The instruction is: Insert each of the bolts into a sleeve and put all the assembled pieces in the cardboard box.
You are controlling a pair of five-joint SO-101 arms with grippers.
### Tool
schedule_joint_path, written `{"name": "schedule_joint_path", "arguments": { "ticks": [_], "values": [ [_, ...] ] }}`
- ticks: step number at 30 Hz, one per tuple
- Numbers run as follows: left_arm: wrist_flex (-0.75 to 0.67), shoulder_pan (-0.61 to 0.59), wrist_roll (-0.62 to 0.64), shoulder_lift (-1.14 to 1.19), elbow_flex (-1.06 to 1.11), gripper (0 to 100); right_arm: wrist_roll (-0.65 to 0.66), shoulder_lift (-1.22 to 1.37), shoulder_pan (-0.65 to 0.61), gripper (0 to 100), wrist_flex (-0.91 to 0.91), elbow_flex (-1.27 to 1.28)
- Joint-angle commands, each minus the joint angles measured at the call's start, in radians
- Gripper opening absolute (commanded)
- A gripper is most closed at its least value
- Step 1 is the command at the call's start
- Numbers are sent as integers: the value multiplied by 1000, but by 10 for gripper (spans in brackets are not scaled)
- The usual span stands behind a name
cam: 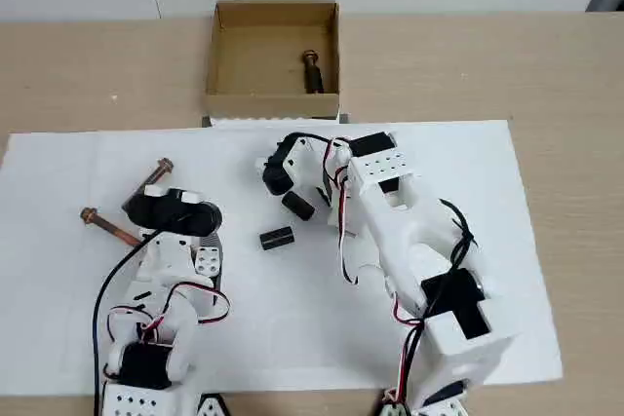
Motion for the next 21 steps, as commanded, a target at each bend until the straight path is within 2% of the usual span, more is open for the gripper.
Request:
{"name": "schedule_joint_path", "arguments": {
  "ticks": [1, 6, 14, 21],
  "values": [
    [2, 0, 0, -8, -5, 6, 8, 7, -5, 9, -8, 0],
    [2, 0, 0, -8, -5, 6, -11, -10, -5, 9, 1, 0],
    [2, 2, -3, -8, -5, 6, -255, -128, -2, 7, 116, -84],
    [2, -2, -3, -8, -5, 6, -388, -243, 45, 7, 268, -152]
  ]
}}
